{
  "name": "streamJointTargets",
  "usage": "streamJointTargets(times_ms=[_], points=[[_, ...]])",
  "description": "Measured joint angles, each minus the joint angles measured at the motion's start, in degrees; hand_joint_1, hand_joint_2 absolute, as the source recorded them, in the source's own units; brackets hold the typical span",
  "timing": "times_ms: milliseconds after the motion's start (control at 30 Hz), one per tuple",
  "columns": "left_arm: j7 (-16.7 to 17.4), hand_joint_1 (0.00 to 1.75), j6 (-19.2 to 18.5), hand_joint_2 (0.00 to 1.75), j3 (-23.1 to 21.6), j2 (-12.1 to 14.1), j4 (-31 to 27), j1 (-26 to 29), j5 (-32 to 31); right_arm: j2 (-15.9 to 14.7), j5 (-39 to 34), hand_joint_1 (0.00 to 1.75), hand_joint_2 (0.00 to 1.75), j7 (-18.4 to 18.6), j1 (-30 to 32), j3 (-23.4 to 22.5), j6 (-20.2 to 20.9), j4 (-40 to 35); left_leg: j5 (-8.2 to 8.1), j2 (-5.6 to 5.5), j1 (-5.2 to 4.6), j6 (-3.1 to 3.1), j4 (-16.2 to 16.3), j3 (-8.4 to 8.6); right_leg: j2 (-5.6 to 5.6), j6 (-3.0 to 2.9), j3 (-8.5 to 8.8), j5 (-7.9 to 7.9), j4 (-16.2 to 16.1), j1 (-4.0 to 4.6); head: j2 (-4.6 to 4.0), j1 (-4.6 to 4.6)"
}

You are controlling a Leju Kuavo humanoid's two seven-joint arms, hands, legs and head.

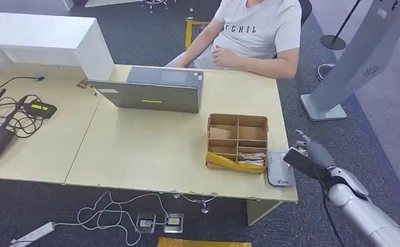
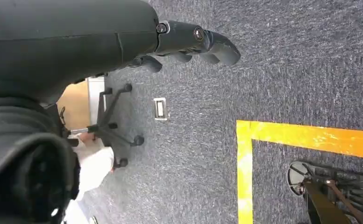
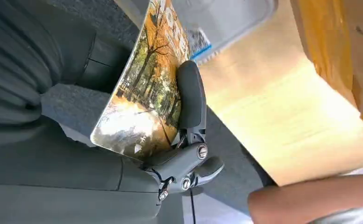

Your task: Pass the card to the sensor for recognition and then transmit it.

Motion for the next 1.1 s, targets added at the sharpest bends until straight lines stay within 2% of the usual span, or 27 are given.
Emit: streamJointTargets(times_ms=[133,367,567,667,867,1100], points=[[-0.6,0.00,-0.6,0.00,0.0,0.1,0.0,0.0,0.0,-0.8,-0.2,1.75,1.75,2.0,-3.5,-0.8,0.4,-0.7,0.00,0.00,-0.03,0.00,0.0,-0.02,0.00,0.00,-0.02,0.00,0.0,-0.04,0.00,0.00],[-2.0,0.00,-1.8,0.00,-0.1,0.6,0.1,0.0,-0.6,-5.0,-0.2,1.75,1.75,7.9,-12.7,-3.6,5.4,-8.5,0.01,-0.02,-0.04,0.01,0.0,-0.03,-0.03,0.00,-0.02,0.00,0.0,-0.05,0.00,0.00],[-2.2,0.00,-2.9,0.00,-0.4,0.9,0.1,0.0,-1.4,-6.2,1.6,1.75,1.75,9.5,-18.8,-4.6,7.5,-13.6,0.00,-0.01,-0.03,0.01,0.0,-0.02,-0.01,0.00,-0.02,0.00,0.0,-0.04,0.00,-0.02],[-2.5,0.00,-3.5,0.00,-1.0,1.0,0.1,-0.1,-1.8,-5.3,3.5,1.75,1.75,8.4,-20.9,-4.2,7.0,-13.8,0.01,-0.02,-0.02,0.01,0.0,-0.08,-0.03,0.00,-0.01,0.00,0.0,-0.03,0.00,0.00],[-3.7,0.00,-3.7,0.00,-1.5,1.0,0.1,-0.5,-2.3,-0.9,6.9,1.75,1.75,6.1,-24.6,-2.6,5.7,-12.2,0.04,-0.08,0.00,0.01,0.0,-0.07,-0.09,0.00,-0.02,0.00,0.0,0.00,0.00,-0.02],[-3.9,0.00,-3.7,0.00,-2.4,0.9,0.1,-0.6,-2.4,3.5,8.1,1.75,1.75,4.9,-25.6,-0.7,5.4,-8.8,0.04,-0.05,0.00,0.00,0.0,-0.08,-0.04,0.00,-0.02,0.00,0.0,0.00,0.00,-0.02]])
